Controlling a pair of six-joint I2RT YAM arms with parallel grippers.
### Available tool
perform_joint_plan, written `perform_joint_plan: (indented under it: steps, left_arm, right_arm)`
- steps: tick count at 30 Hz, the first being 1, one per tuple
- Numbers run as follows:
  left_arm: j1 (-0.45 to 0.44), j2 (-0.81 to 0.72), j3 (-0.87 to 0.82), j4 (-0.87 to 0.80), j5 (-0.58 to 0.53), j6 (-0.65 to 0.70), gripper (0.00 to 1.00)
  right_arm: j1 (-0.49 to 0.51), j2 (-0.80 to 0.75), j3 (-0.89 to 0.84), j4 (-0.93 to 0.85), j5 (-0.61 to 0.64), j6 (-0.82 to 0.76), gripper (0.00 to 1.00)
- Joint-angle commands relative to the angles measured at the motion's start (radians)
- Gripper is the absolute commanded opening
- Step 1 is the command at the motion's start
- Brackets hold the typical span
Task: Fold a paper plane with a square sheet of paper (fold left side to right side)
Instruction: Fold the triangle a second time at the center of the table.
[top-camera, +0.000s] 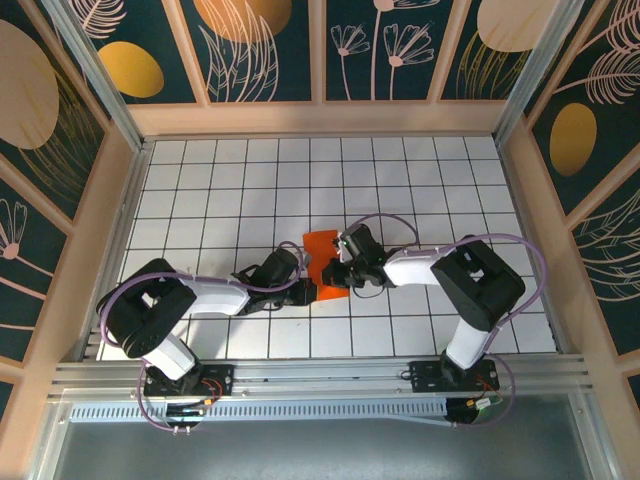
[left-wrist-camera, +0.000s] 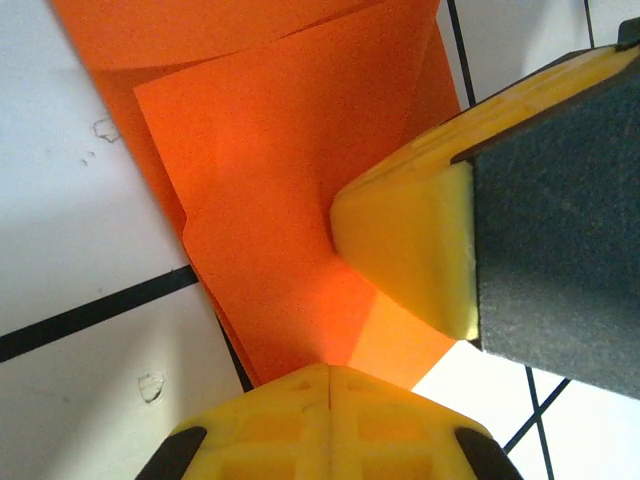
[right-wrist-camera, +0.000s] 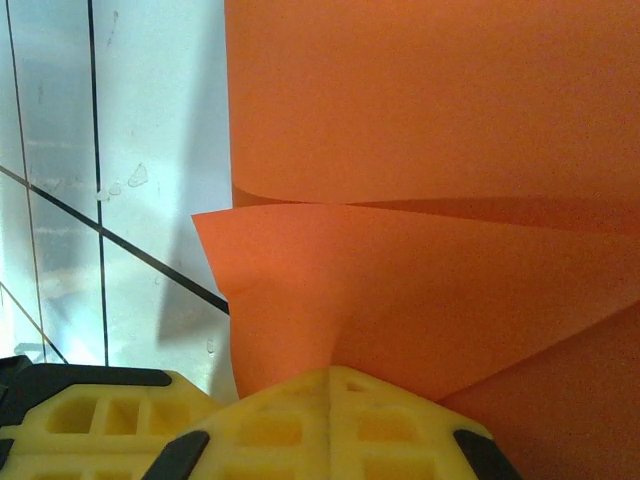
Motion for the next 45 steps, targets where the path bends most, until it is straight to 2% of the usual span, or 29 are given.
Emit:
perform_joint_plan:
  steps: [1,25,30,34,37,42,45]
  left_arm:
    - [0.004,0.05,-0.027,-0.145,-0.07,0.024,0.0]
    - [0.003,0.031,-0.037,-0.096,-0.044,0.0,0.0]
    - [0.004,0.002,-0.016,-0.044,-0.01,-0.02,0.0]
    - [0.044,-0.093,-0.011,-0.056,-0.032,-0.032,0.06]
    - [0.085,-0.175,-0.025,-0.052,-0.011,-0.029,0.2]
    - [0.139,-0.241,-0.037,-0.046,0.022,-0.035,0.35]
    - [0.184,-0.229,-0.057,0.017,0.079,-0.058,0.41]
  right_arm:
    - [-0.038,0.024,0.014,-0.019,0.035,-0.022,0.0]
    - [-0.284,0.04,0.023,-0.013,-0.035,-0.111,0.0]
    - [-0.297,-0.029,0.028,-0.042,-0.022,-0.121,0.0]
    - [-0.306,-0.132,-0.016,-0.038,-0.007,-0.109,0.0]
    - [-0.309,-0.217,-0.07,-0.015,-0.002,-0.097,0.11]
    - [-0.318,-0.353,-0.165,0.038,-0.016,-0.06,0.34]
    - [-0.318,-0.433,-0.215,0.067,-0.028,-0.033,0.58]
